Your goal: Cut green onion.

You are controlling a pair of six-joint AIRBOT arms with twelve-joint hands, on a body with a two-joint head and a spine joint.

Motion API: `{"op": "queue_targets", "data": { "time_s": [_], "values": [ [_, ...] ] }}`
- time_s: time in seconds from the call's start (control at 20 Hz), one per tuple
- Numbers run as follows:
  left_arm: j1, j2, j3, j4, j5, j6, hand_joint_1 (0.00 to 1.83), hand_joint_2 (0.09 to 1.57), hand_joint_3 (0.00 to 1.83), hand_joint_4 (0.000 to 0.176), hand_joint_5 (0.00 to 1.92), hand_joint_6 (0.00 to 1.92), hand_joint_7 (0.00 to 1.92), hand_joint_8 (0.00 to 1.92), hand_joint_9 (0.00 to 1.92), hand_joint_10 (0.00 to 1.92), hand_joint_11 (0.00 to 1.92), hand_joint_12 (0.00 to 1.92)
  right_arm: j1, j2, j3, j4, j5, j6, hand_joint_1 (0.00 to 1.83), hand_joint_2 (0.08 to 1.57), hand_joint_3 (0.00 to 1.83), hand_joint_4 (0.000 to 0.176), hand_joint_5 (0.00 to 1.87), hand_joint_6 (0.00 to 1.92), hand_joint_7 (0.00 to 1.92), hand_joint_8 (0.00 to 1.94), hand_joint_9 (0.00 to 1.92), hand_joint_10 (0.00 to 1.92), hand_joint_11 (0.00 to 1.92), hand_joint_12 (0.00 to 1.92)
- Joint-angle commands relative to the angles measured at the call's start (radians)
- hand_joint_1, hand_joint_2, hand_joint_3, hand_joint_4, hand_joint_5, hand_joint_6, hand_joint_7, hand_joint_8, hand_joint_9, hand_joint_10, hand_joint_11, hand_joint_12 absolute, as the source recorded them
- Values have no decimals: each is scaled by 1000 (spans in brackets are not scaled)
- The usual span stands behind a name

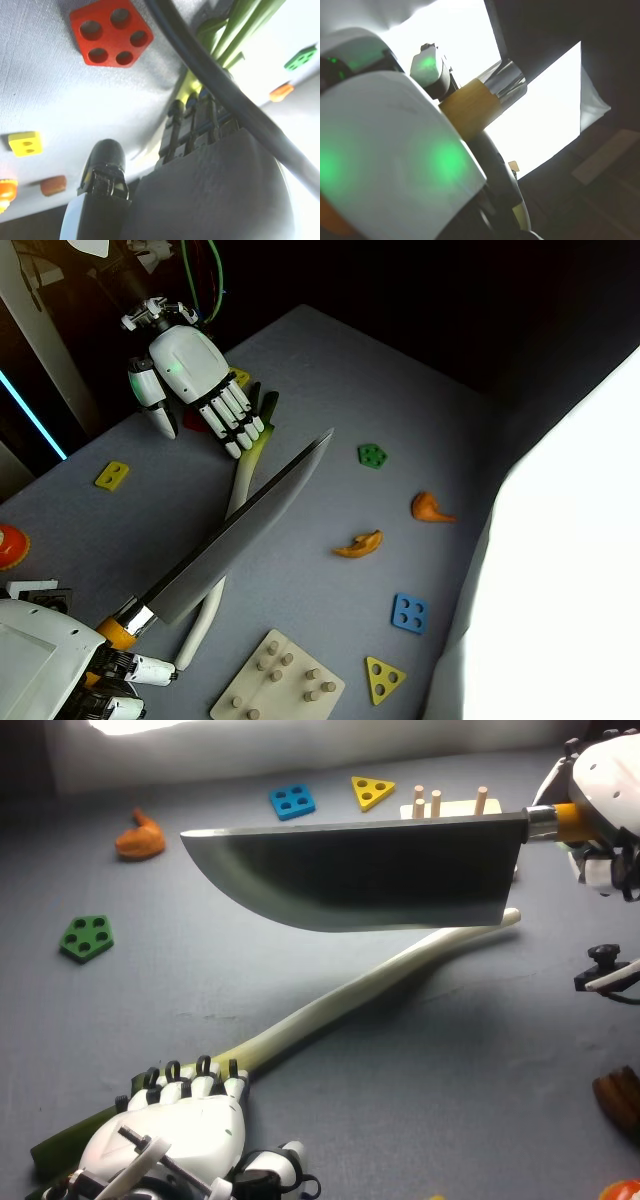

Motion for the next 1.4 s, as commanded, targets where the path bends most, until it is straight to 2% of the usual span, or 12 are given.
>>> {"op": "queue_targets", "data": {
  "time_s": [0.0,0.3,0.35,0.45,0.6,0.8,1.2,1.35],
  "values": [
    [-3,-7,0,34,37,0,36,1452,0,0,66,7,51,3,21,5,0,0,3,0,0,-43,116,6,1605,823,698,176,1293,1921,1513,1941,1595,1921,1633,1921],
    [-8,-8,2,36,37,0,13,1447,0,0,39,3,12,3,0,0,0,0,-31,-33,9,-45,140,0,1596,824,721,176,1251,1921,1505,1941,1592,1921,1618,1921],
    [-8,-8,2,36,37,0,0,1446,0,0,26,0,20,5,0,0,0,0,-33,-37,13,-45,142,1,1610,793,761,176,1300,1921,1540,1941,1615,1921,1644,1921],
    [-5,-8,1,36,37,0,87,1437,0,0,33,2,18,3,0,0,0,0,-44,-45,20,-48,140,1,1595,786,778,176,1341,1921,1548,1941,1615,1921,1644,1921],
    [-3,-7,1,36,37,0,44,1444,1,0,39,3,41,6,0,0,0,0,-68,-46,23,-70,140,4,1606,793,763,176,1364,1921,1555,1941,1631,1921,1671,1921],
    [-4,-7,1,36,37,0,97,1440,0,0,65,8,46,2,9,2,0,0,-105,-44,41,-95,142,12,1616,791,772,176,1406,1921,1587,1941,1654,1921,1697,1921],
    [-3,-6,-1,36,37,0,95,1426,0,0,59,5,22,3,0,0,0,0,-134,1,50,-104,141,22,1558,842,736,176,1278,1921,1547,1941,1643,1921,1691,1921],
    [-3,-6,-2,36,37,0,132,1424,0,0,64,5,33,6,17,5,0,0,-135,27,54,-104,141,32,1585,828,751,176,1340,1921,1548,1941,1641,1921,1683,1921]
  ]
}}
